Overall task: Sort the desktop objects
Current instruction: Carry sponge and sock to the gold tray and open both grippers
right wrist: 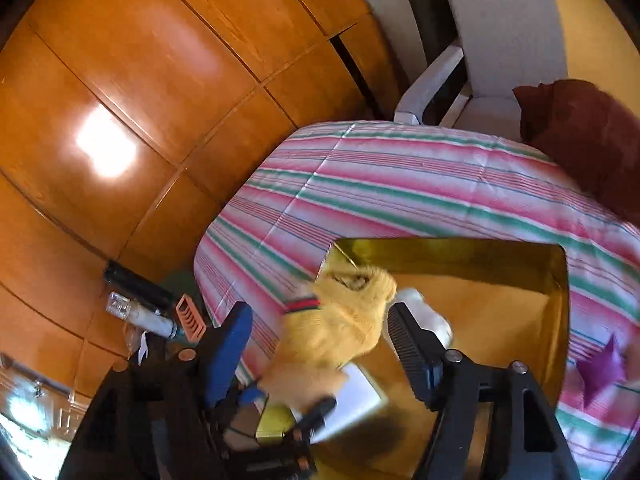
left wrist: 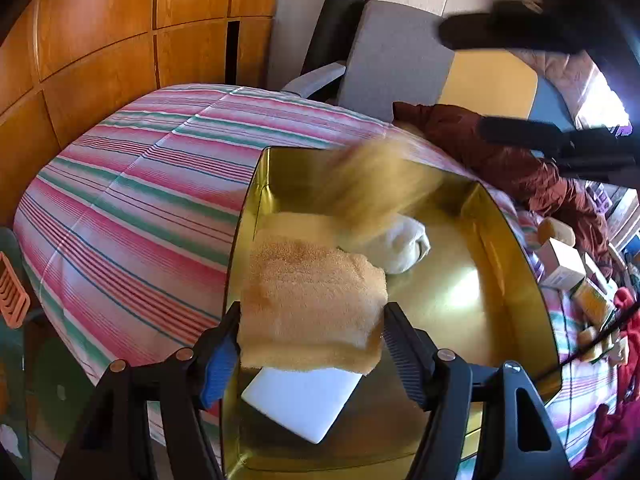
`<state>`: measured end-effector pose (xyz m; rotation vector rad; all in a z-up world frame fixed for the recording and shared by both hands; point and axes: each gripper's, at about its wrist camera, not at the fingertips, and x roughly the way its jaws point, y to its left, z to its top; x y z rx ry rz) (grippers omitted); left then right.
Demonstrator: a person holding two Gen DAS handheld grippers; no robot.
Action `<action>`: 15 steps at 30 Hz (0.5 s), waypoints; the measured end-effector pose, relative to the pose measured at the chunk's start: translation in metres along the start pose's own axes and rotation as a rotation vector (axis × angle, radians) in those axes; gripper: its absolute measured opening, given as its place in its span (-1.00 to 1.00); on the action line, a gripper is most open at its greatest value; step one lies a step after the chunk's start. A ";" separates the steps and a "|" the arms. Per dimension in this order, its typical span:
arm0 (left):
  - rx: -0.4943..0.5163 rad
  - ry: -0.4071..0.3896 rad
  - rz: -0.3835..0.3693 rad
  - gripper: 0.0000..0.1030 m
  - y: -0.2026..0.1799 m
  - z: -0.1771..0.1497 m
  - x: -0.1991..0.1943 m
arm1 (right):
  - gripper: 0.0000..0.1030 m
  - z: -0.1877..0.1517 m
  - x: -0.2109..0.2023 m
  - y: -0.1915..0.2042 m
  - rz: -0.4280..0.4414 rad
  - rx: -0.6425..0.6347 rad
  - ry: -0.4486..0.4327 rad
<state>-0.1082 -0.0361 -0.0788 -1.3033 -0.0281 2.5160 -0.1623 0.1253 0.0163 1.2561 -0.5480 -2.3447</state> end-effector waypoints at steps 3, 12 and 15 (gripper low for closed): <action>-0.013 0.000 -0.004 0.39 0.005 -0.006 0.001 | 0.40 -0.013 0.005 0.001 -0.015 -0.009 0.017; -0.024 -0.034 0.042 0.43 0.000 -0.010 -0.009 | 0.50 -0.067 -0.010 -0.023 -0.105 0.013 0.025; -0.006 -0.048 0.065 0.43 -0.004 -0.012 -0.017 | 0.54 -0.080 -0.020 -0.029 -0.143 0.011 0.008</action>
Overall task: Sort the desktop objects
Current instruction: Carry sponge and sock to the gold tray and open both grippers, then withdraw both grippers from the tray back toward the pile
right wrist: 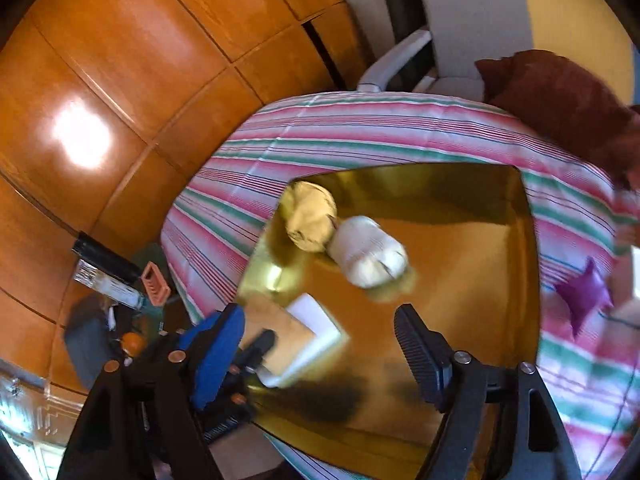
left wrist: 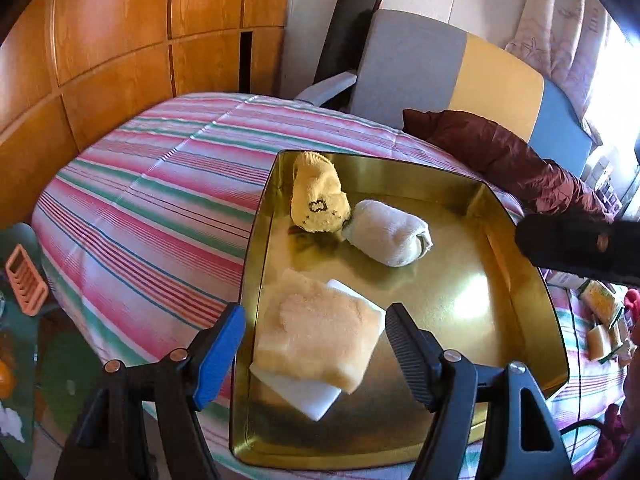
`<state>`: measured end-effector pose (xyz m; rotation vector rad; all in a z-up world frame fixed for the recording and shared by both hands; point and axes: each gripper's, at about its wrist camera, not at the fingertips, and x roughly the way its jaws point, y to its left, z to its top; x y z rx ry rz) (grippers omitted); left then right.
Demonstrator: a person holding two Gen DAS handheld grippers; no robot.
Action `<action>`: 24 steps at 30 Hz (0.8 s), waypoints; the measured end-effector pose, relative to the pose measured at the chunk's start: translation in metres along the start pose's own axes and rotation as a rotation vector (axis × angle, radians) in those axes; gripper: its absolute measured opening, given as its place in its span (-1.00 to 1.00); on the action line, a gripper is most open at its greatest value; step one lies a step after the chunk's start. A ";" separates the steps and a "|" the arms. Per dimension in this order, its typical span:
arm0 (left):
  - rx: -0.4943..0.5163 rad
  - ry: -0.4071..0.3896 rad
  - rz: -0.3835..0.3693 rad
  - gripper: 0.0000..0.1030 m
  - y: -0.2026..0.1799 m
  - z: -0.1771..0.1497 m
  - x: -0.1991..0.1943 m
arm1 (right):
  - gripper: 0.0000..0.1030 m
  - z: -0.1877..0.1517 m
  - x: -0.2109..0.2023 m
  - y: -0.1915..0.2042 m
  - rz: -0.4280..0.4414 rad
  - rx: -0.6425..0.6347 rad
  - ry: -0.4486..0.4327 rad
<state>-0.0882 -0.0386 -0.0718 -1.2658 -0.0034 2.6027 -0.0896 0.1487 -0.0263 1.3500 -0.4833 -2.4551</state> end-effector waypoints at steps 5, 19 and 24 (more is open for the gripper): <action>0.006 -0.009 0.017 0.43 -0.005 -0.006 -0.017 | 0.60 -0.018 -0.015 -0.008 -0.057 -0.011 -0.034; 0.066 -0.046 0.032 0.43 -0.026 -0.021 -0.049 | 0.70 -0.062 -0.048 -0.004 -0.207 -0.122 -0.147; 0.083 -0.054 0.042 0.43 -0.031 -0.024 -0.055 | 0.71 -0.074 -0.058 -0.005 -0.257 -0.141 -0.188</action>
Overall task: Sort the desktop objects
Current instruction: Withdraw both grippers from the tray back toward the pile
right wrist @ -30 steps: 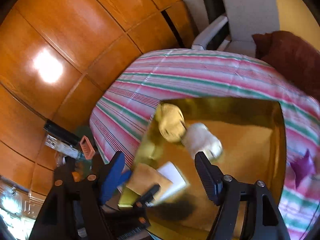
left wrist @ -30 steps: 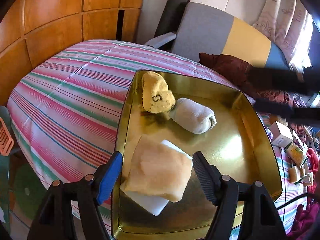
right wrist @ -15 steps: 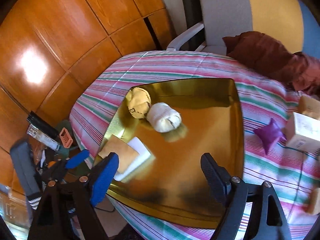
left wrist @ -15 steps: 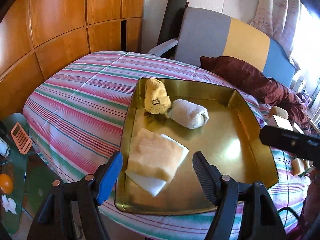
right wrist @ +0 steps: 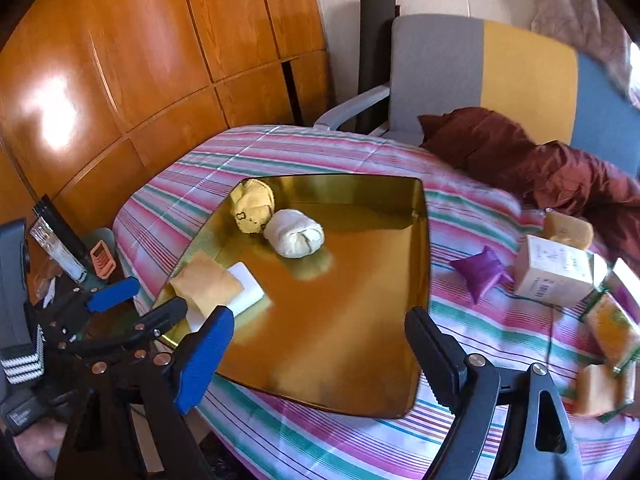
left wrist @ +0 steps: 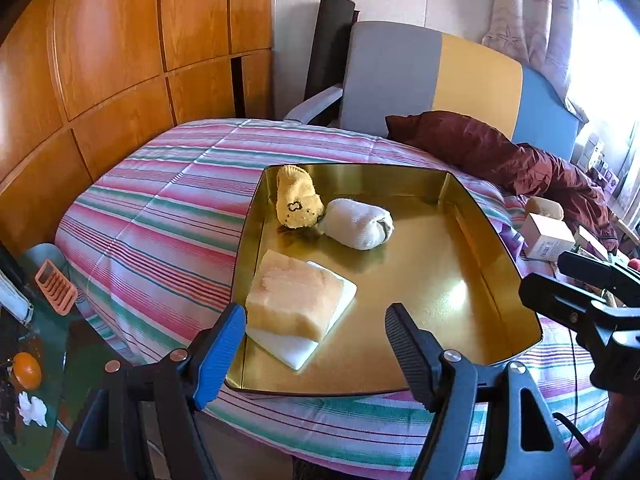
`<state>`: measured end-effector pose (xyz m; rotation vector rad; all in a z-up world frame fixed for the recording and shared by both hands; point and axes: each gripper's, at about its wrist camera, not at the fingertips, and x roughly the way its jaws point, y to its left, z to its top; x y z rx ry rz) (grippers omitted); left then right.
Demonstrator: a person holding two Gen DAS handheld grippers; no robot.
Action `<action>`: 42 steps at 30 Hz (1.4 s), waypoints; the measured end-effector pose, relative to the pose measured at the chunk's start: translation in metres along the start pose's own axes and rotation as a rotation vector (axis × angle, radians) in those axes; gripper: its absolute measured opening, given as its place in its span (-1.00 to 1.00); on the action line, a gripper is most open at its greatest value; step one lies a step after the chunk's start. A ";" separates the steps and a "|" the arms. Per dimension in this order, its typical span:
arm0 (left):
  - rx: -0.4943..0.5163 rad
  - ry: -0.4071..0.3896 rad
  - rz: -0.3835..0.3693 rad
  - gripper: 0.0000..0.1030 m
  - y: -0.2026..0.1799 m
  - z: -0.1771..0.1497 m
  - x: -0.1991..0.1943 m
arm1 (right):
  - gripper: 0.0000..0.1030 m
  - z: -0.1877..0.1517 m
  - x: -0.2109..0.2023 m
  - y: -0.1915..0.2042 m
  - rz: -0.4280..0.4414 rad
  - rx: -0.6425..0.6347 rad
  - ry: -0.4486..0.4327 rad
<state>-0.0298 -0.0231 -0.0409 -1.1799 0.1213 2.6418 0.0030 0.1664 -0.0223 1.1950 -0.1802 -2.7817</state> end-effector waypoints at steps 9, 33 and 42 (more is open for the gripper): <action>0.044 -0.030 0.034 0.43 -0.011 0.001 -0.013 | 0.71 -0.014 -0.010 -0.014 -0.053 0.014 -0.018; 0.208 -0.113 0.093 0.43 -0.058 0.014 -0.039 | 0.71 -0.032 -0.037 -0.064 -0.125 0.108 -0.063; 0.251 -0.110 0.075 0.43 -0.075 0.016 -0.037 | 0.72 -0.034 -0.050 -0.095 -0.167 0.162 -0.074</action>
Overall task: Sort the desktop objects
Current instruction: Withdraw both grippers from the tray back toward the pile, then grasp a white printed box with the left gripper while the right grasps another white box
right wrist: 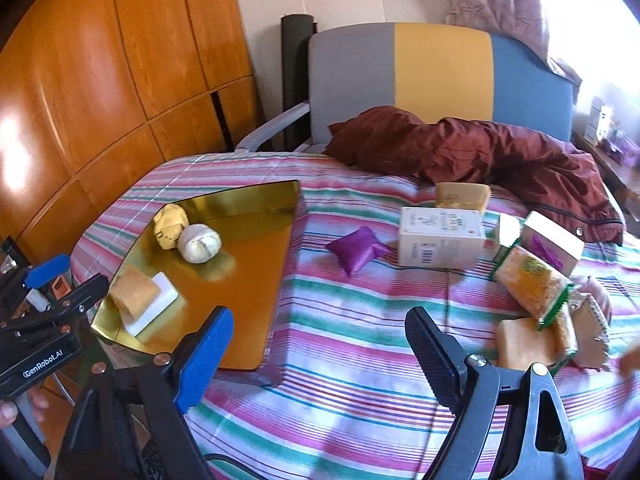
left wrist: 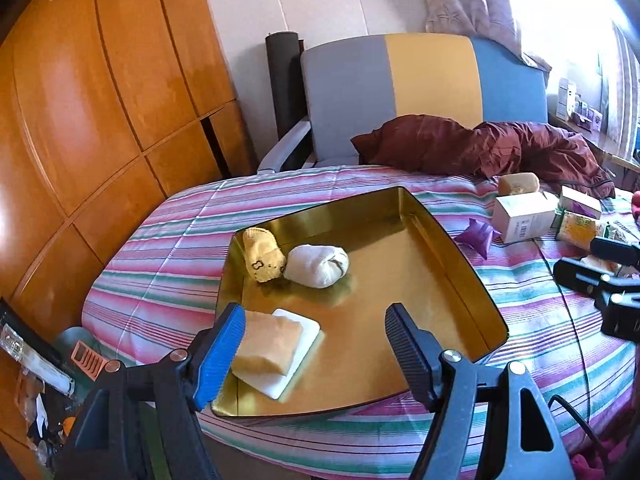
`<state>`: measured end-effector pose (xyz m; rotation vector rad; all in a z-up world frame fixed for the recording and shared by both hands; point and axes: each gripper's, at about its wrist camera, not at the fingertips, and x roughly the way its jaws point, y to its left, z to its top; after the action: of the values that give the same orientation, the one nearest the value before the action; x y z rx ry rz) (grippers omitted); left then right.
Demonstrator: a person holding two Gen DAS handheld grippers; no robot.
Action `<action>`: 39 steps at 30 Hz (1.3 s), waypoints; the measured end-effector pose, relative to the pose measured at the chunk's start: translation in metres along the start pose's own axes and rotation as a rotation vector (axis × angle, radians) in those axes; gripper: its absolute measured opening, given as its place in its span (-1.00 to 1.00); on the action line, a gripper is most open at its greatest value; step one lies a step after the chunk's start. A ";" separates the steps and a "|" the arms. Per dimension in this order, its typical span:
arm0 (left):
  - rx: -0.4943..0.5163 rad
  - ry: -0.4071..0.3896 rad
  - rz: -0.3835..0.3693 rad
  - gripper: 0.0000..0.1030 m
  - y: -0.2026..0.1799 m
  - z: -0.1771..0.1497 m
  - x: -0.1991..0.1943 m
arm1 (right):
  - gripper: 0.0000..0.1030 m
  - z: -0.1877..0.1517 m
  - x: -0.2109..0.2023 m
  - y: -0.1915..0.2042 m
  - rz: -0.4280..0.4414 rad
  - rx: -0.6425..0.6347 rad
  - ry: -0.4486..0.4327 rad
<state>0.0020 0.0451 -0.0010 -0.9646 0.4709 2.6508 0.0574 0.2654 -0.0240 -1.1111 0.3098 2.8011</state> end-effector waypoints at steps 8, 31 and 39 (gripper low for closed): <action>0.042 -0.006 -0.020 0.43 -0.017 0.006 0.003 | 0.74 0.003 -0.013 -0.042 -0.057 0.070 -0.005; 0.124 0.006 -0.128 0.43 -0.065 0.019 0.022 | 0.75 0.017 -0.043 -0.131 -0.157 0.245 -0.010; 0.139 0.037 -0.245 0.43 -0.089 0.021 0.035 | 0.75 0.018 -0.057 -0.176 -0.247 0.317 0.024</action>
<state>-0.0031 0.1388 -0.0269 -0.9629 0.5026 2.3538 0.1179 0.4391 0.0020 -1.0302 0.5554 2.4204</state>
